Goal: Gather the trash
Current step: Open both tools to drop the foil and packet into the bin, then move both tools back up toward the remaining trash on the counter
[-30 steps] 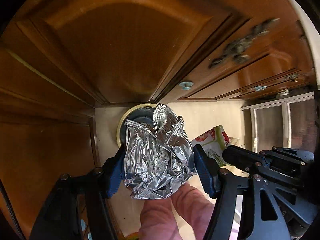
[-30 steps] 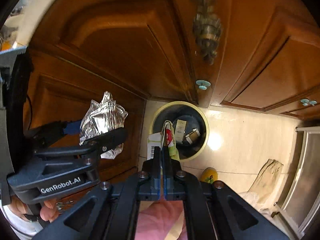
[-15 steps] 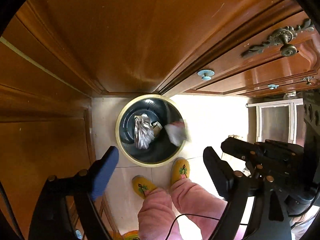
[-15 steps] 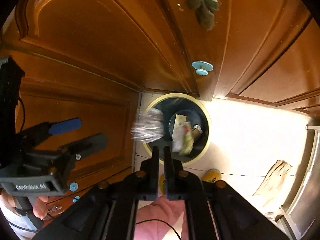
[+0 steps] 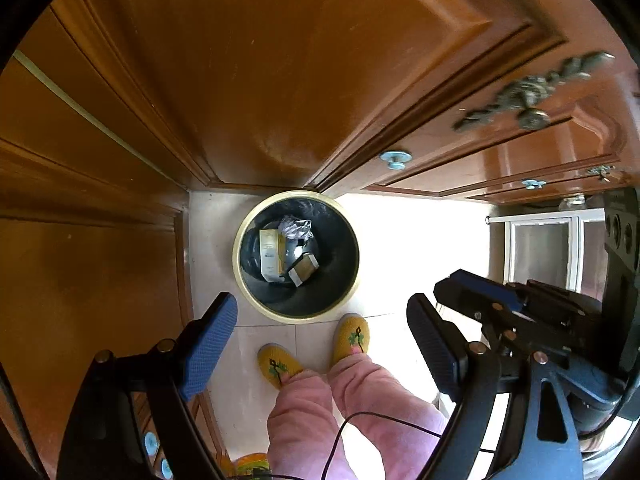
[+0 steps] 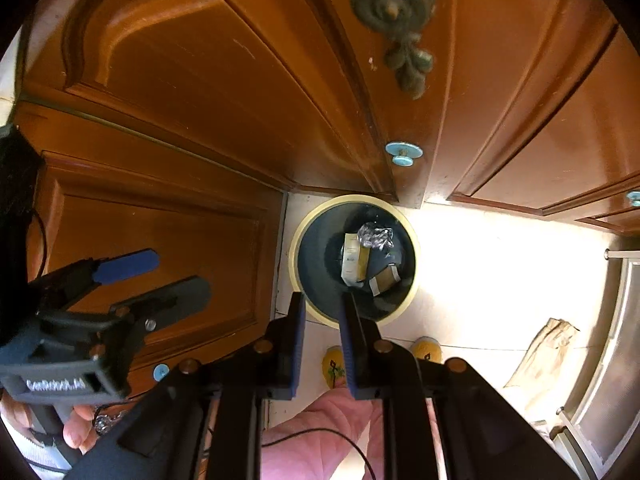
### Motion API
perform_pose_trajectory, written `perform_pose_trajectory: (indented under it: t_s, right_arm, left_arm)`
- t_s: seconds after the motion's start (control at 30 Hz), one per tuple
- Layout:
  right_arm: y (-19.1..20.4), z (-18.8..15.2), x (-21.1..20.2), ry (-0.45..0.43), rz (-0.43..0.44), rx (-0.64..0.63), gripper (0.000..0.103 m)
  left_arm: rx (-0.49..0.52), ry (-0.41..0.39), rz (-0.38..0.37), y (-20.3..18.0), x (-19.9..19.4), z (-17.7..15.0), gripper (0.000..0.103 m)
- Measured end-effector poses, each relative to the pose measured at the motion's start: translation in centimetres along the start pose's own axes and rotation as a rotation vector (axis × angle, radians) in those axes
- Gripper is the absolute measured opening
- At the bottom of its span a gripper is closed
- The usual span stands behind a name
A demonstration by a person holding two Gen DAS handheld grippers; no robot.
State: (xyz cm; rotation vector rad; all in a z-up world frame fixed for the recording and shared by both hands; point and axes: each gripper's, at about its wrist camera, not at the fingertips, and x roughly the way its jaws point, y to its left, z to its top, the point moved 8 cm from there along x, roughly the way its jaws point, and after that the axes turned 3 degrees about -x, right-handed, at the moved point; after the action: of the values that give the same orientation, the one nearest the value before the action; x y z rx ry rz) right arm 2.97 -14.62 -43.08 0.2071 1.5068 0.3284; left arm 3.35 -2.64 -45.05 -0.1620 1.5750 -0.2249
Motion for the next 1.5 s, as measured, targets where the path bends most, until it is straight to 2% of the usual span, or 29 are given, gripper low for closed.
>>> perform_pose_trajectory:
  t_s: [0.3, 0.67, 0.83, 1.07, 1.2, 1.33, 1.5]
  right_arm:
    - [1.1, 0.2, -4.9, -0.043, -0.001, 0.012, 0.017]
    - [3.8, -0.2, -13.7, -0.130, -0.017, 0.015, 0.017]
    - [4.5, -0.5, -17.4, -0.170, -0.031, 0.031, 0.017]
    - [6.1, 0.3, -22.9, -0.251, -0.048, 0.034, 0.019]
    - [7.1, 1.0, -26.3, -0.329, -0.060, 0.031, 0.029]
    - [8.3, 2.3, -29.2, -0.402, -0.064, 0.025, 0.030]
    - [9.4, 4.5, -32.5, -0.471, -0.064, 0.002, 0.031]
  left_arm:
    - [0.068, -0.059, 0.048, -1.9, -7.2, -0.8, 0.085]
    - [0.199, -0.165, 0.090, -6.2, -17.8, -0.9, 0.086]
    - [0.242, -0.213, 0.083, -7.9, -22.2, -0.7, 0.086]
    - [0.296, -0.314, 0.086, -9.7, -28.8, 1.0, 0.086]
    - [0.324, -0.385, 0.098, -10.8, -32.7, 2.2, 0.086]
    - [0.325, -0.458, 0.101, -11.5, -36.3, 3.9, 0.086]
    - [0.313, -0.532, 0.118, -11.1, -38.8, 5.9, 0.086]
